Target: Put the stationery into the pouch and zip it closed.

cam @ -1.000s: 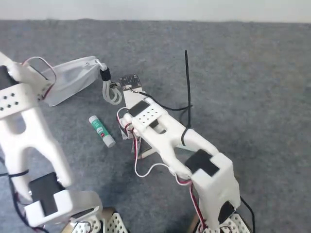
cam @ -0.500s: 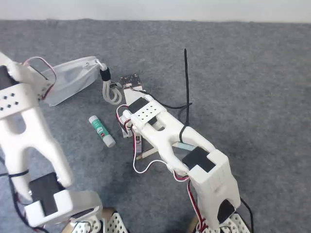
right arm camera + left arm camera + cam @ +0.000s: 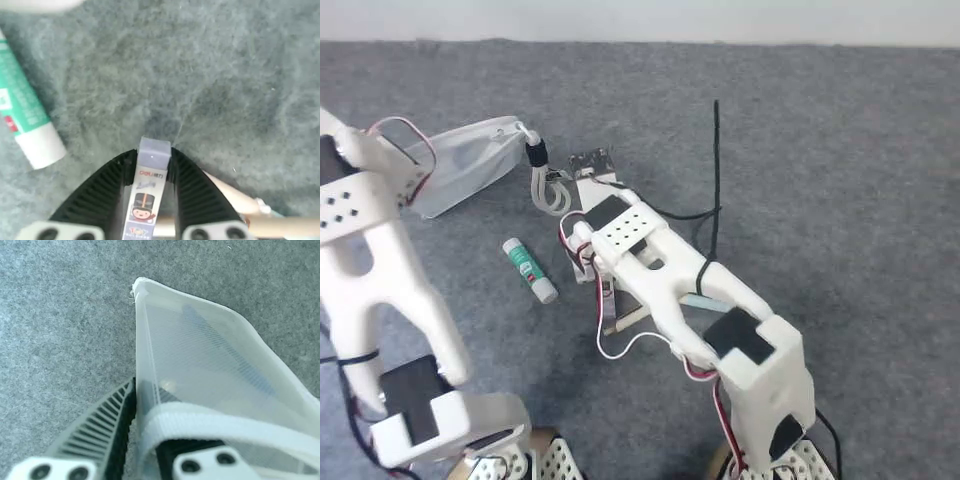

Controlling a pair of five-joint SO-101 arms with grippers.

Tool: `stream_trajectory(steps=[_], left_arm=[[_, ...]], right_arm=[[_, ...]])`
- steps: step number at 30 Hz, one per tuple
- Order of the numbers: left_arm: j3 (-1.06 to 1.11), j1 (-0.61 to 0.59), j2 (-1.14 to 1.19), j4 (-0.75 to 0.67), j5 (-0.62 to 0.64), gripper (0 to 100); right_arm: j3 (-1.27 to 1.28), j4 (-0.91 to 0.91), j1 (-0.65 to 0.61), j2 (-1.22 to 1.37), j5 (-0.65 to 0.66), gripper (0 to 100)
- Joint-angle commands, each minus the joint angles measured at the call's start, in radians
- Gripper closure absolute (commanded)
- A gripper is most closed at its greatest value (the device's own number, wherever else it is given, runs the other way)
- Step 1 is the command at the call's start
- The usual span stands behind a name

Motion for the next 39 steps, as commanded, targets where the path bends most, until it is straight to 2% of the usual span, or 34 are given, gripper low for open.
stream_trajectory(steps=[1, 18, 39], left_arm=[[-0.033, -0.006, -0.008, -0.023, 0.009, 99], [-0.031, -0.006, -0.008, -0.021, 0.009, 99], [-0.031, -0.002, -0.008, -0.018, 0.009, 99]], right_arm=[[-0.068, 0.042, 0.008, -0.116, -0.006, 99.2], [-0.068, 0.243, 0.004, -0.392, -0.006, 99.2], [-0.068, 0.412, 0.002, -0.610, -0.006, 99.2]])
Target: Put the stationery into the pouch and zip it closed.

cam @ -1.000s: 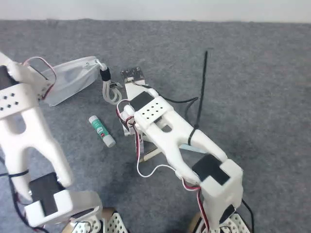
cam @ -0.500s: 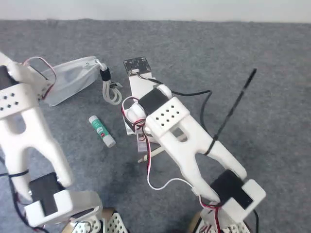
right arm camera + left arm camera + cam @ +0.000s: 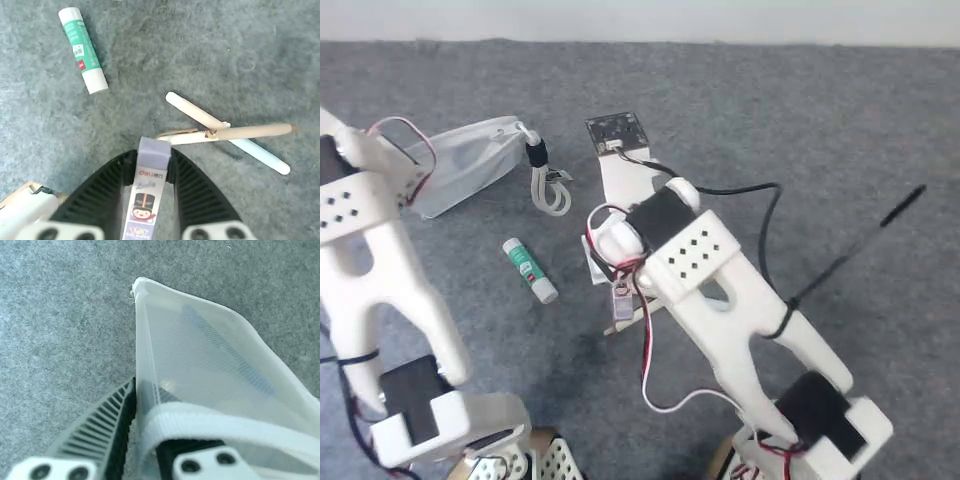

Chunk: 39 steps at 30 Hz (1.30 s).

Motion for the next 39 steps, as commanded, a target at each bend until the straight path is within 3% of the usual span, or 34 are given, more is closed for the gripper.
stream_trajectory(steps=[1, 9, 24, 39], left_arm=[[-0.031, -0.002, -0.008, -0.018, 0.009, 99], [-0.031, -0.002, -0.008, -0.020, 0.009, 99], [-0.031, -0.002, -0.008, -0.021, 0.009, 99], [-0.031, -0.002, -0.008, -0.023, 0.009, 99]], right_arm=[[-0.066, 0.025, 0.005, -0.099, -0.006, 99.2], [-0.020, 0.028, 0.005, -0.220, -0.006, 99.2], [0.288, -0.280, 0.004, -0.490, -0.014, 99.2], [0.385, -0.513, 0.004, -0.584, -0.014, 99.2]])
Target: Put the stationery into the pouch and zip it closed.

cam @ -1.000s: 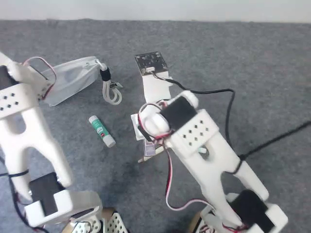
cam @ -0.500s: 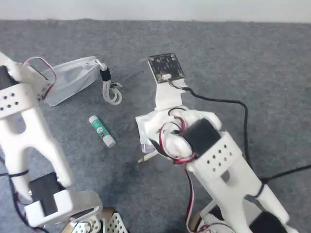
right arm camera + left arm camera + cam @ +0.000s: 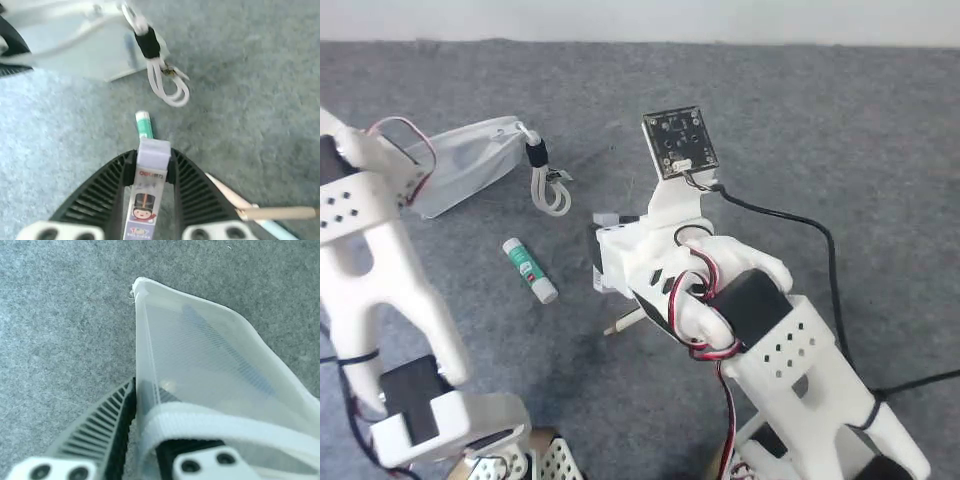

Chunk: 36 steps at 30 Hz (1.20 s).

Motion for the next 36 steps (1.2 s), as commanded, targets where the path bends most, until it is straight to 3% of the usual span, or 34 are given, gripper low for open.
stream_trajectory(steps=[1, 14, 27, 36], left_arm=[[-0.031, -0.002, -0.008, -0.023, 0.009, 99], [-0.031, 0.000, -0.008, -0.020, 0.009, 99], [-0.031, 0.000, -0.017, -0.015, 0.009, 99], [-0.031, 0.002, -0.014, -0.015, 0.009, 99]], right_arm=[[-0.009, -0.054, 0.005, -0.056, -0.014, 99.2], [-0.014, -0.065, 0.007, -0.186, -0.014, 99.2], [-0.003, -0.309, 0.007, -0.237, -0.012, 99.2], [0.086, -0.588, 0.012, -0.237, -0.006, 99.2]])
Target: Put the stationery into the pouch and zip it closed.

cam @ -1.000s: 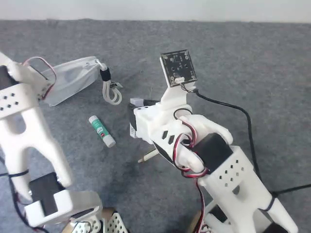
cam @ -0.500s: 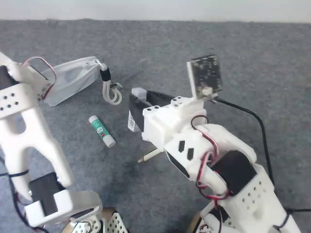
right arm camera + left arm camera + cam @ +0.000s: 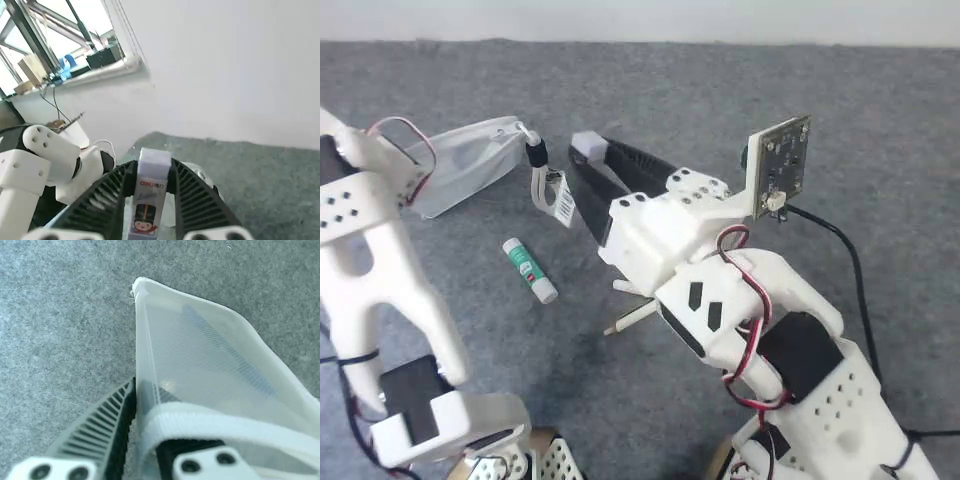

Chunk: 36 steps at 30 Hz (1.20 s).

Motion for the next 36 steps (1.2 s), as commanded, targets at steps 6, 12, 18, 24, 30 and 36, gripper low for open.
stream_trajectory(steps=[6, 12, 18, 24, 30, 36], left_arm=[[-0.033, 0.074, -0.018, 0.005, 0.008, 99], [-0.038, 0.126, -0.018, 0.006, 0.006, 99], [-0.077, 0.198, -0.018, 0.028, 0.006, 99], [-0.079, 0.213, -0.018, 0.038, 0.006, 99], [-0.076, 0.213, -0.017, 0.040, -0.041, 99], [-0.058, 0.213, -0.015, 0.037, -0.041, 99]], right_arm=[[0.109, -0.243, 0.015, -0.031, -0.005, 99.2], [0.207, -0.260, 0.091, -0.076, 0.160, 99.2], [0.359, -0.404, 0.110, -0.182, 0.184, 99.2], [0.482, -0.604, 0.105, -0.199, 0.186, 99.2], [0.555, -0.743, 0.062, -0.197, 0.187, 99.2], [0.523, -0.848, 0.036, -0.056, 0.187, 99.2]])
